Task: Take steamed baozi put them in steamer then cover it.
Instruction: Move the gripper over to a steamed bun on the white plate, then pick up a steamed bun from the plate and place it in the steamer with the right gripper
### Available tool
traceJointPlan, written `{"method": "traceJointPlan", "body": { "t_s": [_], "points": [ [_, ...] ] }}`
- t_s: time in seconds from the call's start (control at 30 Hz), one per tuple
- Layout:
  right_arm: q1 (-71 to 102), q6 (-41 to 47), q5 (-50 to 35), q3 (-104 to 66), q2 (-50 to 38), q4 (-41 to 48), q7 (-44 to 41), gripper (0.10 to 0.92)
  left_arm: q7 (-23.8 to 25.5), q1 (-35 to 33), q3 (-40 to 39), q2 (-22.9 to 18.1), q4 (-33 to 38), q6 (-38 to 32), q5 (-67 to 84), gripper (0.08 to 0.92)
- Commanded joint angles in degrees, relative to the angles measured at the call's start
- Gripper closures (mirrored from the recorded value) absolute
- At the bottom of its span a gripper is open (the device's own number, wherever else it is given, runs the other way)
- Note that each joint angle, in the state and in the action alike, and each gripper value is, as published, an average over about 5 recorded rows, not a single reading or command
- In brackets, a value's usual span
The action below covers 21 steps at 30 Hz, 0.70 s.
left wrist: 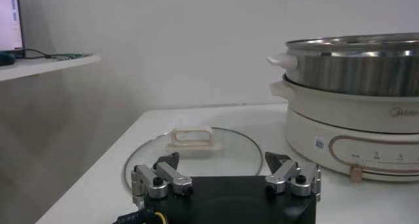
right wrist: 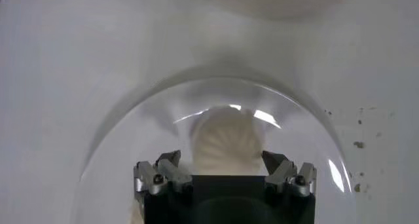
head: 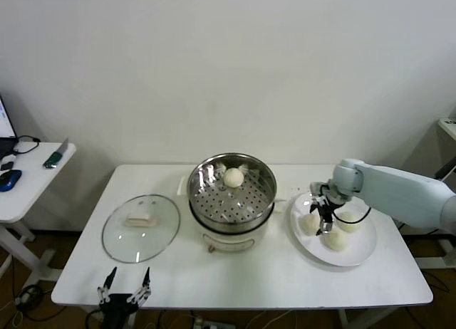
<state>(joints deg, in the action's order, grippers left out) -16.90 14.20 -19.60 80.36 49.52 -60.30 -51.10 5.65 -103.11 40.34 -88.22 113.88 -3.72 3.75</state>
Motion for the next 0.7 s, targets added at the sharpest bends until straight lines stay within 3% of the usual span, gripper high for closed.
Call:
{"method": "traceJointPlan", "body": {
  "t_s": [0.03,0.23,0.43,0.7],
  "points": [
    [2.6,0.0,2.0,-2.5,1.5,3.3,0.0,0.203,0.0,0.0,0.1,0.0,-0.1,0.0,0.1,0.177],
    [2.9,-0.3,2.3,-2.6,1.2,2.8,-0.1,0.203,-0.1,-0.1,0.1,-0.1,0.0,0.0,0.2,0.177],
    [2.9,-1.0,2.4,-3.5,1.3,2.3,0.0,0.286,-0.2,0.1,0.0,-0.1,-0.2,-0.1,0.2,0.177],
    [-1.7,-2.1,2.2,-2.0,-0.2,-0.7,-1.7,0.311,-0.2,-0.2,-0.4,-0.1,0.1,-0.3,0.0,0.177]
  ]
}}
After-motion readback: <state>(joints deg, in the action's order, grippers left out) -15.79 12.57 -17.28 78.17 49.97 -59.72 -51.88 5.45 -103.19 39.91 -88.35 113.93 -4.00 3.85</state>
